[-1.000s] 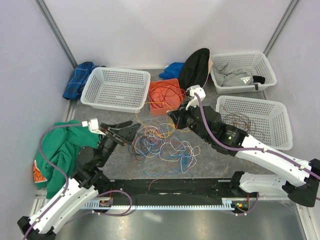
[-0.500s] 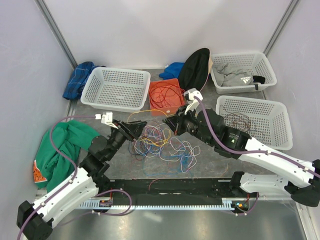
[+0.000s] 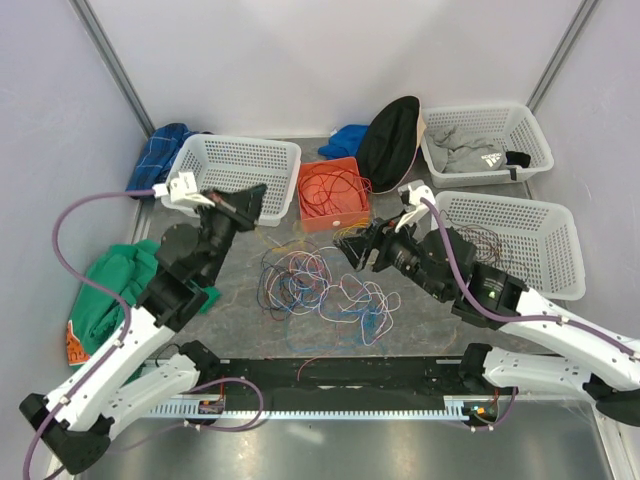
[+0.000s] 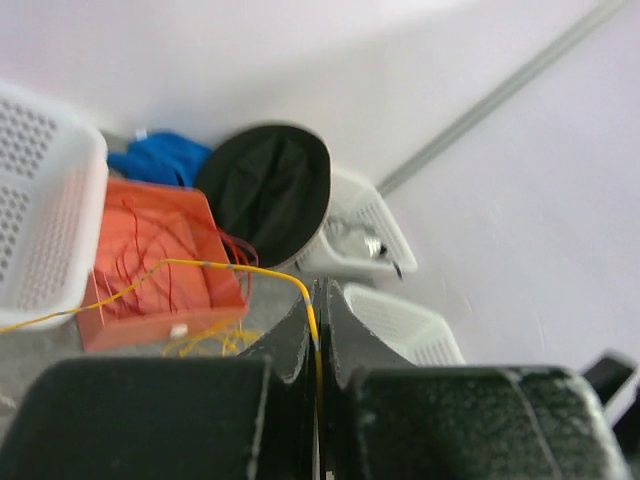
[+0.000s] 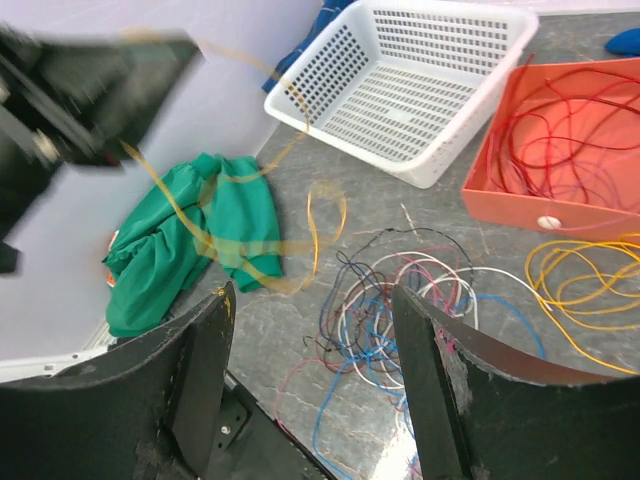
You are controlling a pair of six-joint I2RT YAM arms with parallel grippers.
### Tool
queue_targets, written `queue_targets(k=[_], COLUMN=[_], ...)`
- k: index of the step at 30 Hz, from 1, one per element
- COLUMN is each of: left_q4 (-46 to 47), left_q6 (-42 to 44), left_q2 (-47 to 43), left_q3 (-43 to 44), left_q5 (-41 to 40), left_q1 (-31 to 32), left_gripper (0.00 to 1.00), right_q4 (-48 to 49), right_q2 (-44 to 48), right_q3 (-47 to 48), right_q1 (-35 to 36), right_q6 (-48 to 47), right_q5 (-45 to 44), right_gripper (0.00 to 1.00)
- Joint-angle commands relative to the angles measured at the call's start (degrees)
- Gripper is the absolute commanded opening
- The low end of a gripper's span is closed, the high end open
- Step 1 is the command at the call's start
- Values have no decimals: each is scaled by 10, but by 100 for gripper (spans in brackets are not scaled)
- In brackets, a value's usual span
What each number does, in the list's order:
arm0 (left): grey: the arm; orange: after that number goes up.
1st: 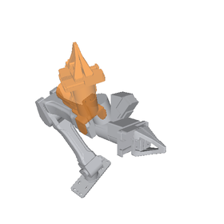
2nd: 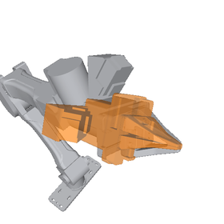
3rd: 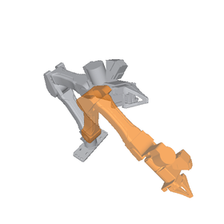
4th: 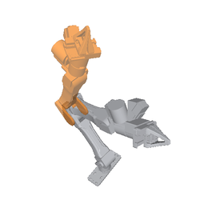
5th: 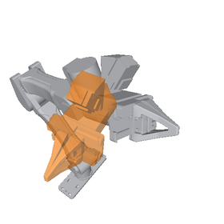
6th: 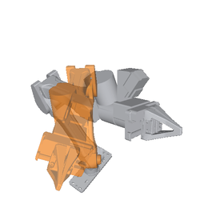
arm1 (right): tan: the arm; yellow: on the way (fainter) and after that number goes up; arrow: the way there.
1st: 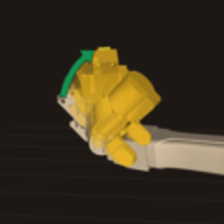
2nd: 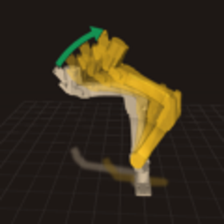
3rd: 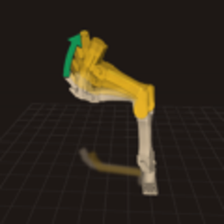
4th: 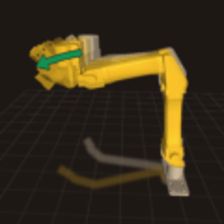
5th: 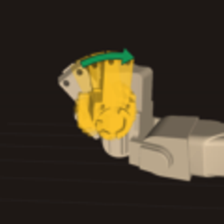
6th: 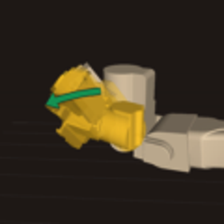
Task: Untangle the cables
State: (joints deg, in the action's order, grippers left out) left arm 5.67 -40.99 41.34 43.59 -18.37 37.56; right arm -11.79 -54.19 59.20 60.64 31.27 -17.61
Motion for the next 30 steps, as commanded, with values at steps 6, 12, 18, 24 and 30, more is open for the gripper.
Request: queue_targets(k=[6, 12, 18, 24, 30], left_q4=[-126, -143, -116, -126, -99], left_q6=[64, 46, 50, 47, 98], left_q2=[183, 342, 469, 522, 445], left_q3=[250, 342, 393, 428, 439], left_q5=[-117, -55, -43, 55, 66], left_q1=[-90, -195, -275, -311, -254], left_gripper=[2, 2, 2, 78, 100], right_q4=[-8, -12, -12, -8, 9], right_q2=[74, 93, 107, 107, 83], right_q3=[-51, -84, -127, -144, -139], right_q1=[2, 2, 2, 2, 2], right_q6=[-14, -23, -41, -70, -85], right_q5=[-48, -59, -120, -144, -144], right_gripper=[71, 71, 71, 71, 72])
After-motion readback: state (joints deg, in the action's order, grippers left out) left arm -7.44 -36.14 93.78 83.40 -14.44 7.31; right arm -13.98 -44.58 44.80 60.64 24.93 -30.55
